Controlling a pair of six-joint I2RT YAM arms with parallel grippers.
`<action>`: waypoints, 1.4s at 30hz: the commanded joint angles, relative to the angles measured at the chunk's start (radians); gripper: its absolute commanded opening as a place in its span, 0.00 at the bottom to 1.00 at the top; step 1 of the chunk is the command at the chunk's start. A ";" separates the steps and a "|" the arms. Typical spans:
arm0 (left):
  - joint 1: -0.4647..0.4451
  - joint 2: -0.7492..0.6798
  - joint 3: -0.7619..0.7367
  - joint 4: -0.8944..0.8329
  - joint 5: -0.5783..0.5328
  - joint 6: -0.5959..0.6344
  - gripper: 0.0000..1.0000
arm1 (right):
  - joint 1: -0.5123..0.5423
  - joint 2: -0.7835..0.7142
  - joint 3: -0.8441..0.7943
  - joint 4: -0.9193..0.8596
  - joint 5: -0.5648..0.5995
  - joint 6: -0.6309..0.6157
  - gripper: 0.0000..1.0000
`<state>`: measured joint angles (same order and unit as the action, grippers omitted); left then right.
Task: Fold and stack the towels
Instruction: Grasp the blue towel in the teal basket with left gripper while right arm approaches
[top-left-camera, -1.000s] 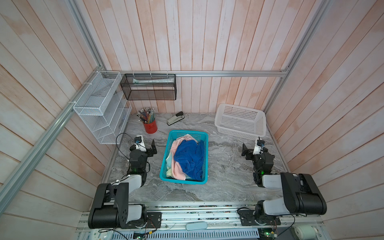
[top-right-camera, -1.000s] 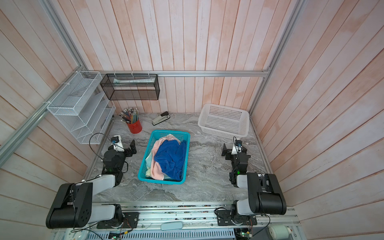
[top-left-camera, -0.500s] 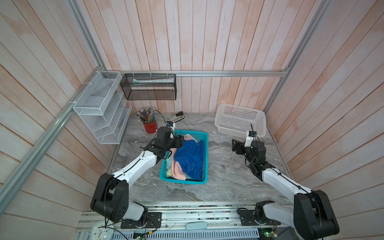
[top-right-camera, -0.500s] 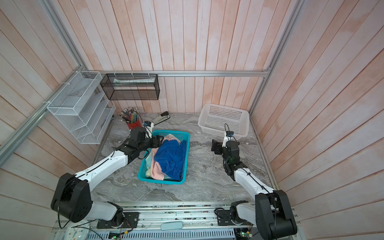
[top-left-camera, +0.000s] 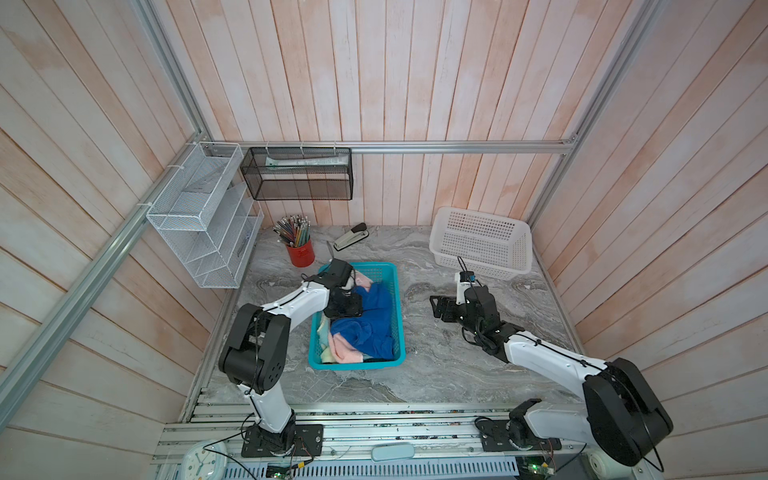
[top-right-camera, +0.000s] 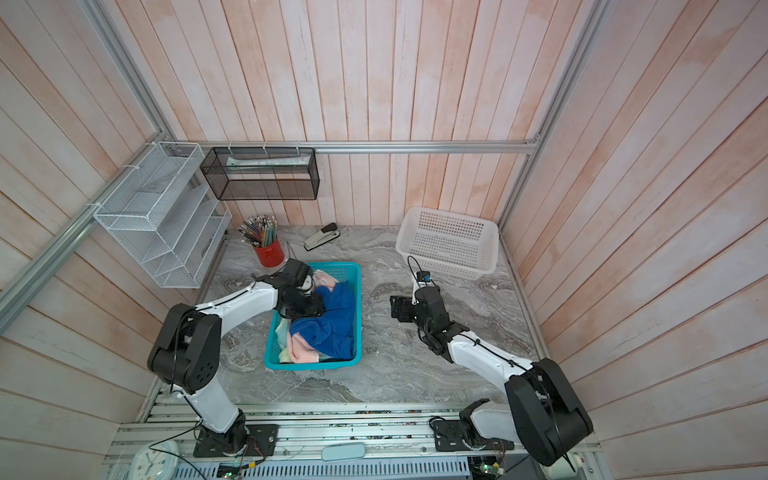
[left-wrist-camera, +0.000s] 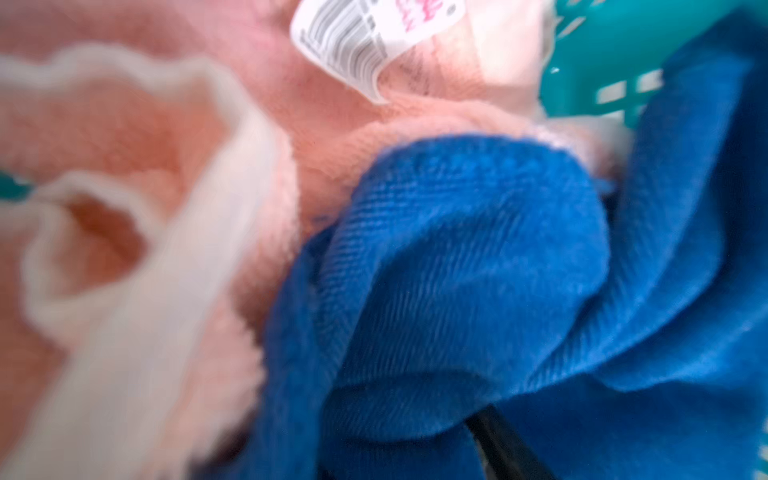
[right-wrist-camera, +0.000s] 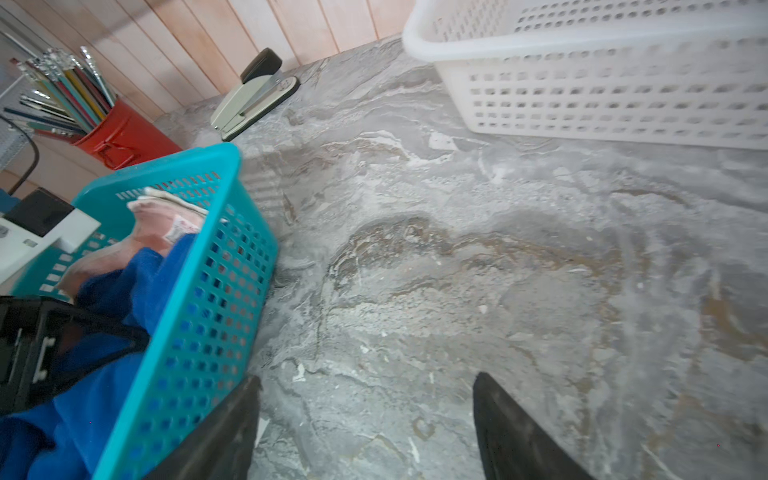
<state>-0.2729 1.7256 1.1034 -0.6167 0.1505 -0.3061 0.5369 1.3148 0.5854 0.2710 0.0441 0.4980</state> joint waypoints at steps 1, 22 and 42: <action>0.199 -0.040 -0.084 -0.172 -0.120 0.099 0.65 | 0.041 0.069 0.048 0.026 0.010 0.035 0.80; 0.268 -0.238 0.144 -0.288 -0.228 0.079 0.66 | 0.270 0.366 0.286 0.022 -0.135 0.007 0.58; 0.386 -0.491 -0.180 -0.213 -0.146 -0.208 0.76 | 0.587 0.812 0.830 -0.059 -0.325 -0.051 0.21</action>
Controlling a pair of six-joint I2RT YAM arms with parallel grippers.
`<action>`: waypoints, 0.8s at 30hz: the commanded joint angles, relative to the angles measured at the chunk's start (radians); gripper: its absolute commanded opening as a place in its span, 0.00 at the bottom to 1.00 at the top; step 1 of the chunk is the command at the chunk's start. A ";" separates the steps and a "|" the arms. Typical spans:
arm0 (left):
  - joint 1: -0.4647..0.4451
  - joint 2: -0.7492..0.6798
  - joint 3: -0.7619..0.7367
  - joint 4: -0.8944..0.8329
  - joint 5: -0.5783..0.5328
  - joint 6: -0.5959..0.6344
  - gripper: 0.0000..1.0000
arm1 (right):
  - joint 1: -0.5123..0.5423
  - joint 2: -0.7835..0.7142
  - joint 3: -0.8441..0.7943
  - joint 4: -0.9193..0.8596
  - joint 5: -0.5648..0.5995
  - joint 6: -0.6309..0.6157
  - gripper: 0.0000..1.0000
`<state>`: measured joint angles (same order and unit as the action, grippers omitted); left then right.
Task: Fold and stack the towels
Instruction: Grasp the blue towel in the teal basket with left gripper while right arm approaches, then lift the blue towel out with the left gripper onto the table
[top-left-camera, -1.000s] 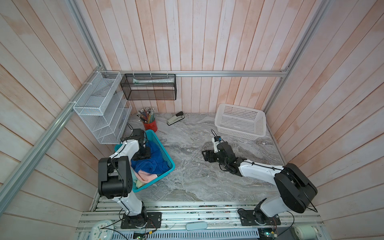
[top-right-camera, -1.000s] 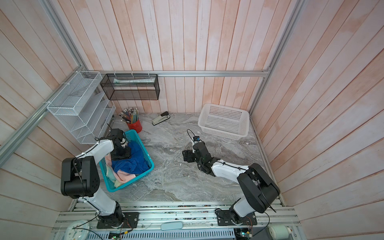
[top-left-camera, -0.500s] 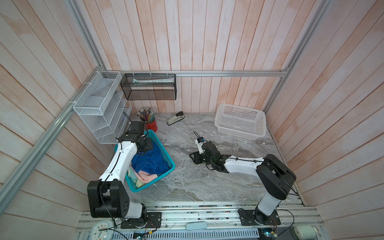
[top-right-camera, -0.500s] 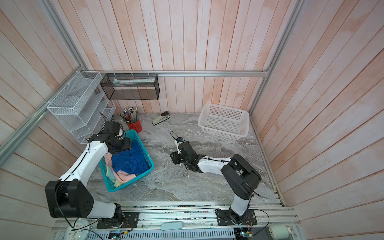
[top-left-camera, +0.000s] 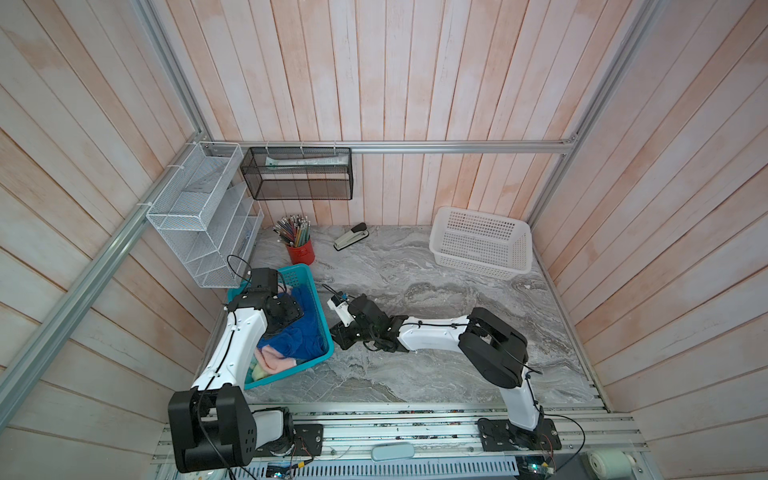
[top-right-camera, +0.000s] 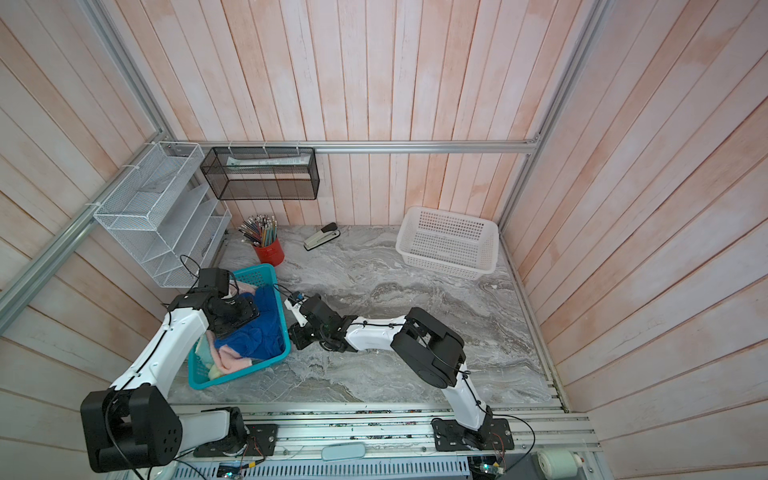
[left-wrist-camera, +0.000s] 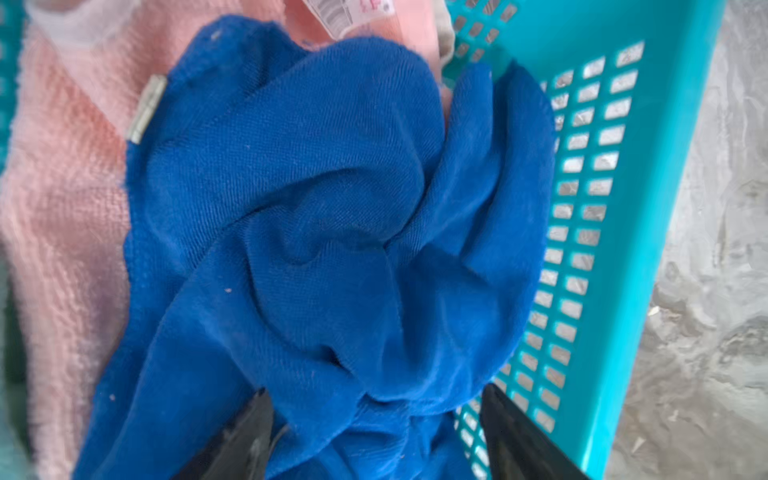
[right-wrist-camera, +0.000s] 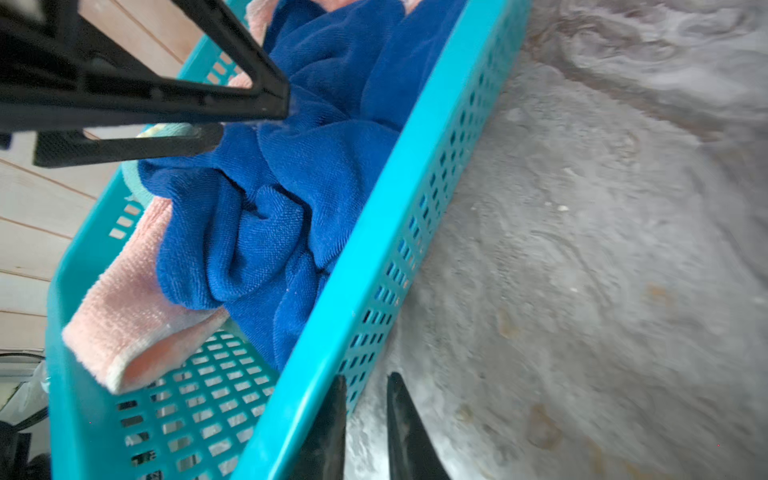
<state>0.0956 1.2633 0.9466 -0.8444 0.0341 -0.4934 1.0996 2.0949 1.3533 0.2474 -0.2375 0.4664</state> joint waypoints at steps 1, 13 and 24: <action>0.019 -0.028 -0.027 0.015 -0.027 -0.021 0.75 | 0.031 0.036 0.074 -0.043 -0.042 -0.025 0.21; 0.024 0.039 -0.126 0.087 -0.068 0.000 0.32 | 0.015 -0.122 -0.069 -0.049 0.130 -0.007 0.23; 0.021 -0.092 0.363 -0.150 -0.138 0.098 0.00 | -0.064 -0.428 -0.271 0.016 0.248 0.024 0.23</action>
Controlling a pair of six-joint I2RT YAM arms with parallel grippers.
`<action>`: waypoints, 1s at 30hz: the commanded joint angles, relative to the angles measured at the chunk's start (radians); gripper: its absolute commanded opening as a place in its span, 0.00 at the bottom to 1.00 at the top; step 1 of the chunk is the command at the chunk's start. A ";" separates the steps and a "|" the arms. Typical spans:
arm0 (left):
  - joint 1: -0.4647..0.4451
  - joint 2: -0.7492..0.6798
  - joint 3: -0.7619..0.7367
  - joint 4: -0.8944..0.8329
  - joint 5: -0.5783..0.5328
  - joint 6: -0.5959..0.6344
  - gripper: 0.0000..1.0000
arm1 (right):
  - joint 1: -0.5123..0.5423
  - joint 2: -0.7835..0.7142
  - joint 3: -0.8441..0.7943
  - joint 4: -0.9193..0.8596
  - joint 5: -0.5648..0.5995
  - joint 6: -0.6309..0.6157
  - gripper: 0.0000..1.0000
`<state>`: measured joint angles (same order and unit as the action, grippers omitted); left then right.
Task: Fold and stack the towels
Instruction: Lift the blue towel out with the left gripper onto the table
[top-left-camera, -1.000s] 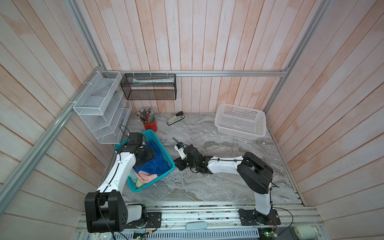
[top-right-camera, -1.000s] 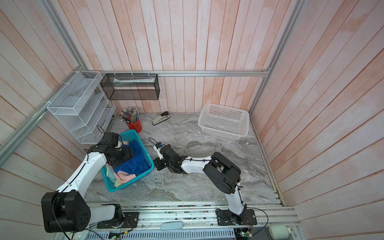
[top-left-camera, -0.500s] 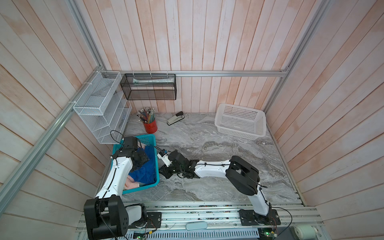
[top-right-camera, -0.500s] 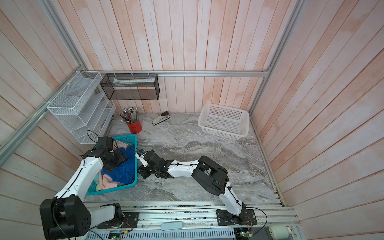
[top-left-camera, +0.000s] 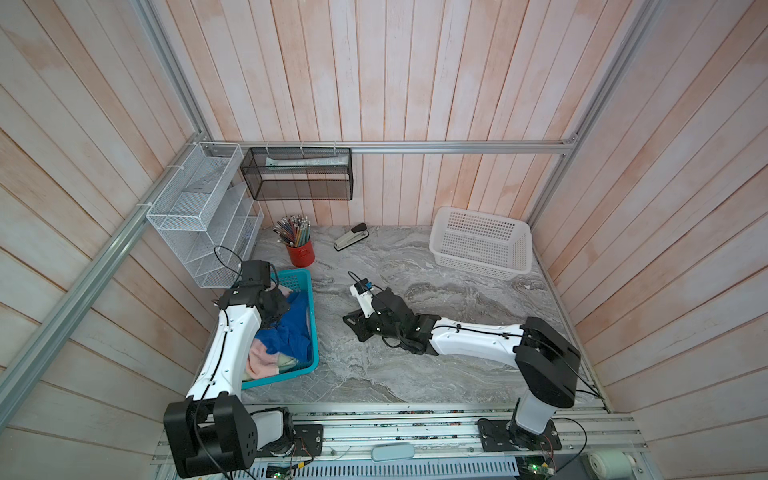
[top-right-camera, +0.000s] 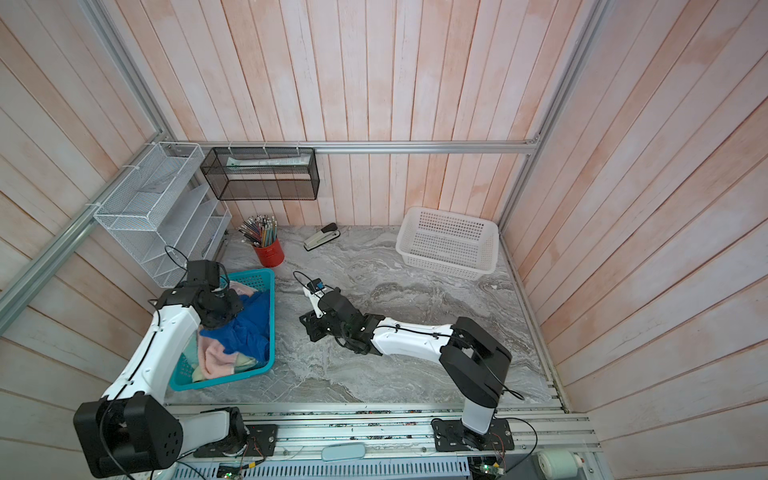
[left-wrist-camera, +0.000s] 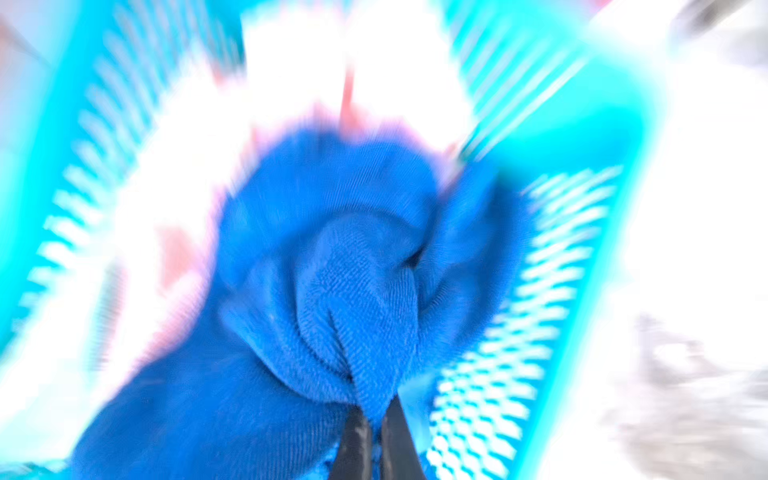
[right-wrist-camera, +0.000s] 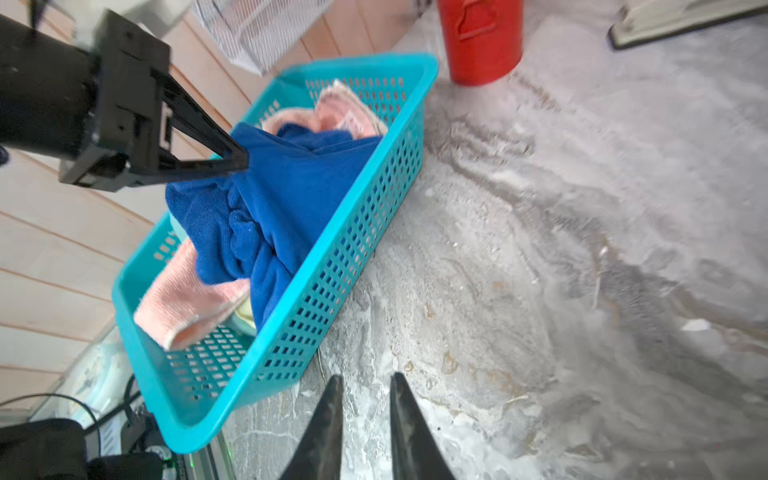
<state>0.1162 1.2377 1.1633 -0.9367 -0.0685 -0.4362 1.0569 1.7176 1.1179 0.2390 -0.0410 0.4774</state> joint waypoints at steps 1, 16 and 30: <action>-0.002 -0.072 0.202 -0.070 -0.018 0.042 0.00 | -0.035 -0.074 -0.045 0.029 0.046 0.016 0.23; -0.500 0.087 0.703 0.233 0.418 -0.009 0.00 | -0.319 -0.435 -0.123 -0.172 0.009 0.007 0.24; -0.454 0.201 0.059 0.418 0.253 -0.092 0.52 | -0.566 -0.610 -0.359 -0.489 -0.066 0.028 0.43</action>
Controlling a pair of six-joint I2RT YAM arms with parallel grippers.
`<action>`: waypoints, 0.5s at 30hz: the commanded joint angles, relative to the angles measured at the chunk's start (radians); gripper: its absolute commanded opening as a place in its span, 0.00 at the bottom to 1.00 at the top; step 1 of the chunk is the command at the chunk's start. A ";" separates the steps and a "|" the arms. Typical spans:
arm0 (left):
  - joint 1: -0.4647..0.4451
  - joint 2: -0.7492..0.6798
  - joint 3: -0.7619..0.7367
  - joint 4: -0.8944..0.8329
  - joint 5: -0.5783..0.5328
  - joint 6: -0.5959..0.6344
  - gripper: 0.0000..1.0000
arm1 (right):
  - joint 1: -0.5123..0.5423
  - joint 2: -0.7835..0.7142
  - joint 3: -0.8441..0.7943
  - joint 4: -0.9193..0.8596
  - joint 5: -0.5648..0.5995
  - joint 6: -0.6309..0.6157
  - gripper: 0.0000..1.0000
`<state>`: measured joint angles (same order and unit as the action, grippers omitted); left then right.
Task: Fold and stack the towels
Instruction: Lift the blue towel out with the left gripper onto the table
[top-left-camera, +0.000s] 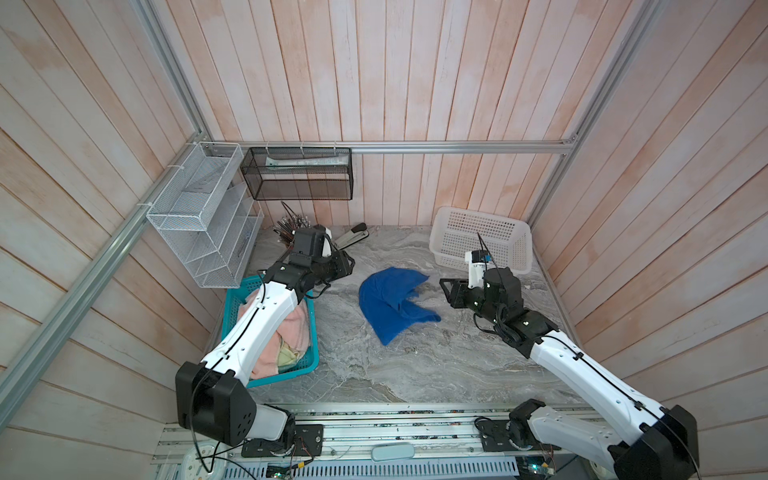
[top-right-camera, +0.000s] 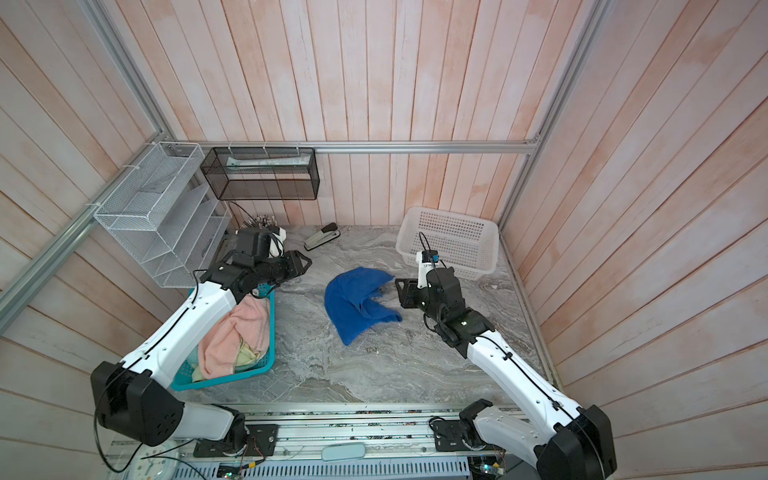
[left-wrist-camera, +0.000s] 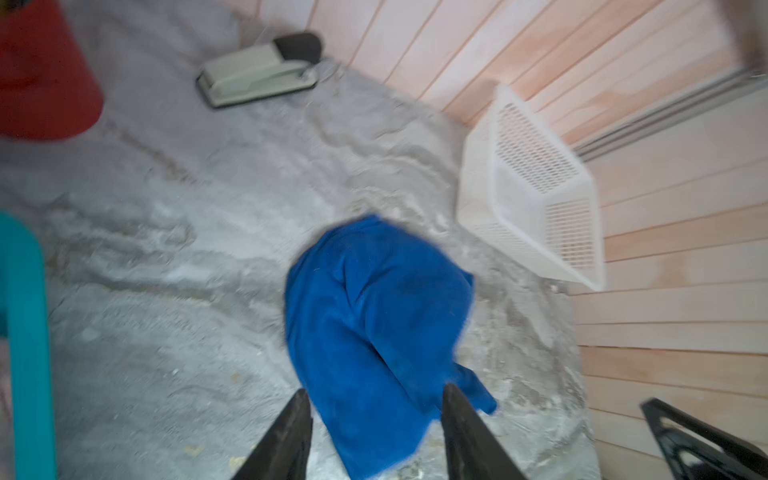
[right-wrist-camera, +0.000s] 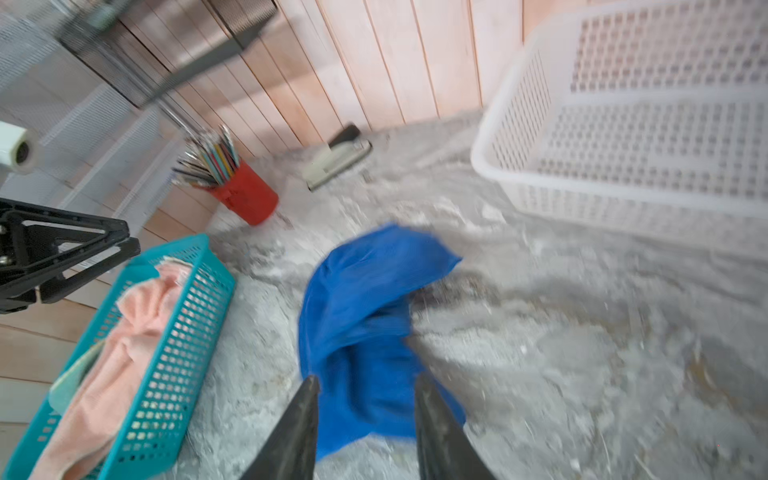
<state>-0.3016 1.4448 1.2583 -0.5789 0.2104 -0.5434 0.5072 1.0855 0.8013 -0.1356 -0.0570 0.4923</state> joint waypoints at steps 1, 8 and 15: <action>-0.073 0.003 -0.062 0.071 -0.030 0.040 0.52 | -0.024 0.033 -0.061 -0.119 -0.058 0.016 0.43; -0.326 0.060 -0.269 0.183 -0.061 0.068 0.55 | -0.033 0.114 -0.182 -0.045 -0.123 0.051 0.47; -0.389 0.138 -0.370 0.242 -0.127 -0.045 0.63 | -0.018 0.260 -0.174 -0.006 -0.160 0.022 0.57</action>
<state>-0.6956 1.5707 0.9226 -0.4198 0.1173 -0.5438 0.4824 1.3041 0.6109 -0.1703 -0.1886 0.5232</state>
